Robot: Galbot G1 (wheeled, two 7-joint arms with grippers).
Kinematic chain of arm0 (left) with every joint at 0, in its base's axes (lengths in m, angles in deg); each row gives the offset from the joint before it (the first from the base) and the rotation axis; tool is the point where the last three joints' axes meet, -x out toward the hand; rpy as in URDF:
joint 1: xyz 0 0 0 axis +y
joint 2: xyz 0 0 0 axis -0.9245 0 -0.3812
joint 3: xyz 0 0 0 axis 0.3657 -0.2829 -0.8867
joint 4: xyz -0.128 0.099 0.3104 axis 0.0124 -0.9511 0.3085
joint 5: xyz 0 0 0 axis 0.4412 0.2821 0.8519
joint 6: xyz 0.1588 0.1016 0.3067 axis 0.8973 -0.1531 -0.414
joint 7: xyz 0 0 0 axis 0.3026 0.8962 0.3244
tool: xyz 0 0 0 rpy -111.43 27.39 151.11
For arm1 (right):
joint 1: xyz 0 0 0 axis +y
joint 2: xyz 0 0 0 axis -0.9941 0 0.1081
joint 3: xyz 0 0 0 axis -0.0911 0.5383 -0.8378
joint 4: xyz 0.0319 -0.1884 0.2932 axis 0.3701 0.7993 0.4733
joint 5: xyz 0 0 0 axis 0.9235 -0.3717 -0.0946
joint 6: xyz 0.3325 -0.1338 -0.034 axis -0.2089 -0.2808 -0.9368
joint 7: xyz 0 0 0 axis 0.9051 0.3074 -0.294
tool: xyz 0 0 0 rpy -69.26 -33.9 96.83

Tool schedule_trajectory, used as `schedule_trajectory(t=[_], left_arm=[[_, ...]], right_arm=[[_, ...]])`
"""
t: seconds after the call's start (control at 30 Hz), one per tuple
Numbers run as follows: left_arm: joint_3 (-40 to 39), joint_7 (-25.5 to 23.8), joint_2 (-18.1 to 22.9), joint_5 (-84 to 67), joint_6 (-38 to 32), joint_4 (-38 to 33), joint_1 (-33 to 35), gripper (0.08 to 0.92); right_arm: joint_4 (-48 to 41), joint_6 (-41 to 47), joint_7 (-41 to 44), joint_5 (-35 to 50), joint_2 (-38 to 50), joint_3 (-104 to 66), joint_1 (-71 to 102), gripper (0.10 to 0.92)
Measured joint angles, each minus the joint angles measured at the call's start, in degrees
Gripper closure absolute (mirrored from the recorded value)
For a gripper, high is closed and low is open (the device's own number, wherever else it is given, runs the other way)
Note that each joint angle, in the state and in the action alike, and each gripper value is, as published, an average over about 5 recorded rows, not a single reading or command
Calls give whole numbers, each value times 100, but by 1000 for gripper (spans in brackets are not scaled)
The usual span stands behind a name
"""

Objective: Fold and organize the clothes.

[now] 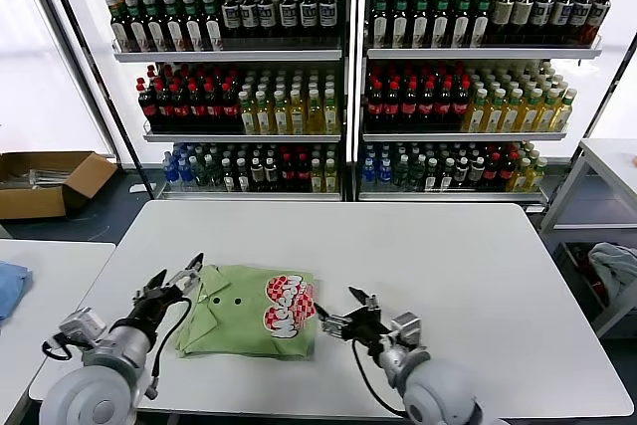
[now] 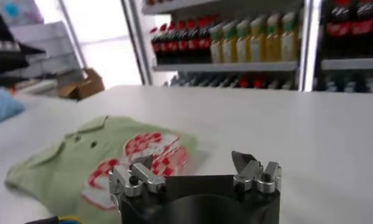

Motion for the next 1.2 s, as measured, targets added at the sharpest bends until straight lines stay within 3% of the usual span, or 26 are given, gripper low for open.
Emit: schedule_trajectory(t=[0.17, 0.83, 0.93, 1.2], left_arm=[[338, -32, 45, 121, 46, -111, 176, 177], [725, -27, 386, 338, 152, -508, 522, 177], [766, -47, 399, 348, 151, -501, 541, 177], [751, -85, 429, 400, 153, -423, 522, 177]], right_arm=[[-484, 57, 40, -163, -125, 476, -387, 274], [-955, -211, 483, -252, -359, 865, -635, 851], [-803, -265, 639, -263, -184, 715, -541, 897], [-275, -501, 1153, -281, 830, -77, -19, 899]])
